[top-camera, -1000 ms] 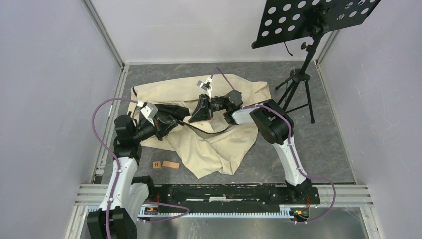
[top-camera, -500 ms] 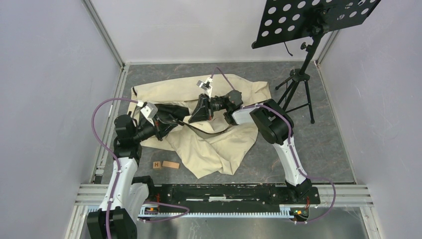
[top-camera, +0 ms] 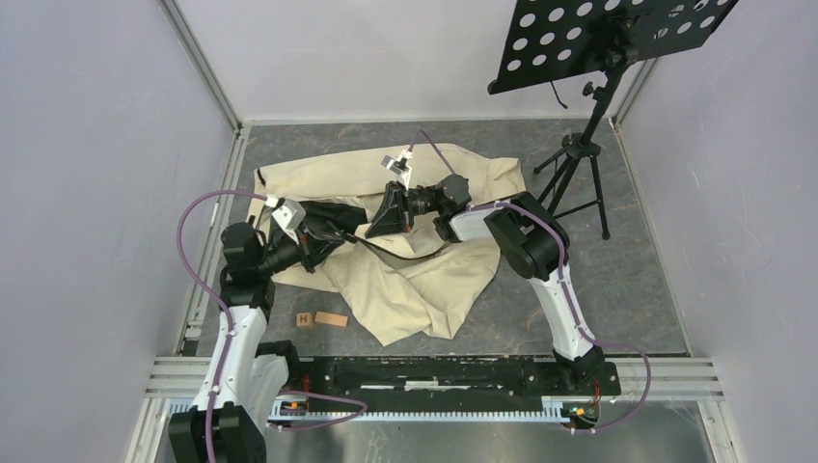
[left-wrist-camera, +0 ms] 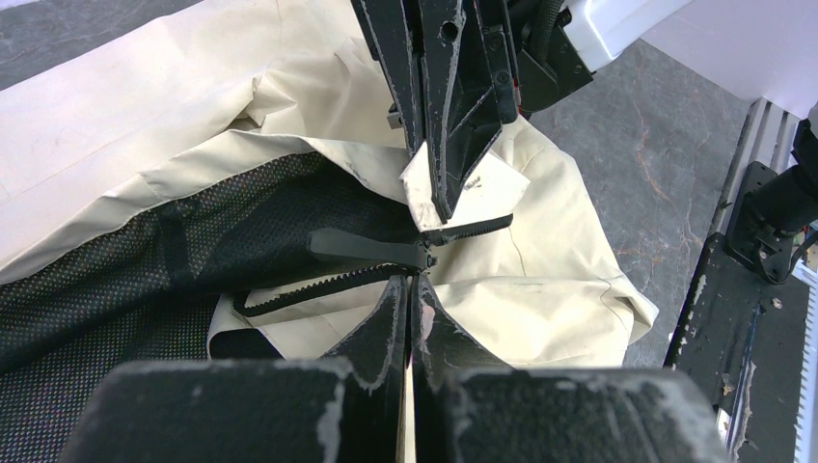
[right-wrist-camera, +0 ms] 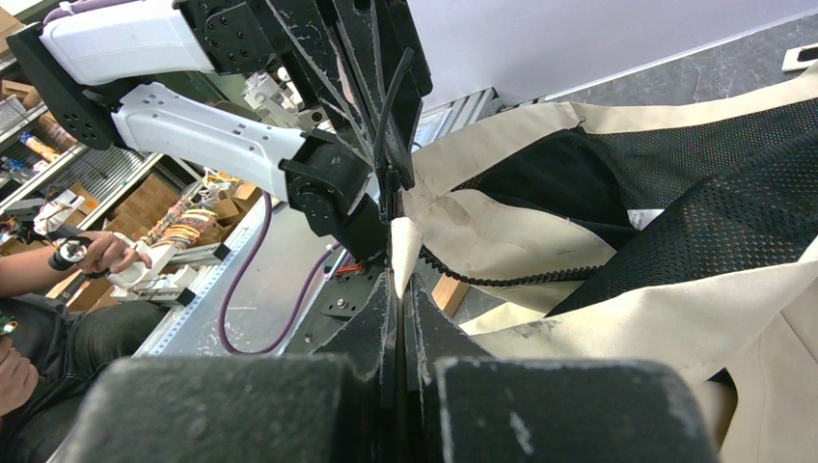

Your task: Zip up the jacket

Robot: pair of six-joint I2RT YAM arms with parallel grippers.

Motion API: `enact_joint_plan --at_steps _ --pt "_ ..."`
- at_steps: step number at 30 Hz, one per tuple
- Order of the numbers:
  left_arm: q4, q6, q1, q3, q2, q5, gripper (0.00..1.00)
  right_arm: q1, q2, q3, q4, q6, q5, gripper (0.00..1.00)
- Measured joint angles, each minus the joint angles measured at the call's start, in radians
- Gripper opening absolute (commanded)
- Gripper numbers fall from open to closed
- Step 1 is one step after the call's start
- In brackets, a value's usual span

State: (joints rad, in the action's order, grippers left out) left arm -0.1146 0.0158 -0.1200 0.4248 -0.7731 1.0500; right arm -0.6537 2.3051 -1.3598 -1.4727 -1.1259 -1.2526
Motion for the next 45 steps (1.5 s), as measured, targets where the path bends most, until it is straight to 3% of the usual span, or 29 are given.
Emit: enact_joint_plan --at_steps 45 --pt "0.000 0.000 0.005 0.000 0.006 0.003 0.02 -0.014 0.005 -0.018 0.000 -0.010 0.000 0.00"
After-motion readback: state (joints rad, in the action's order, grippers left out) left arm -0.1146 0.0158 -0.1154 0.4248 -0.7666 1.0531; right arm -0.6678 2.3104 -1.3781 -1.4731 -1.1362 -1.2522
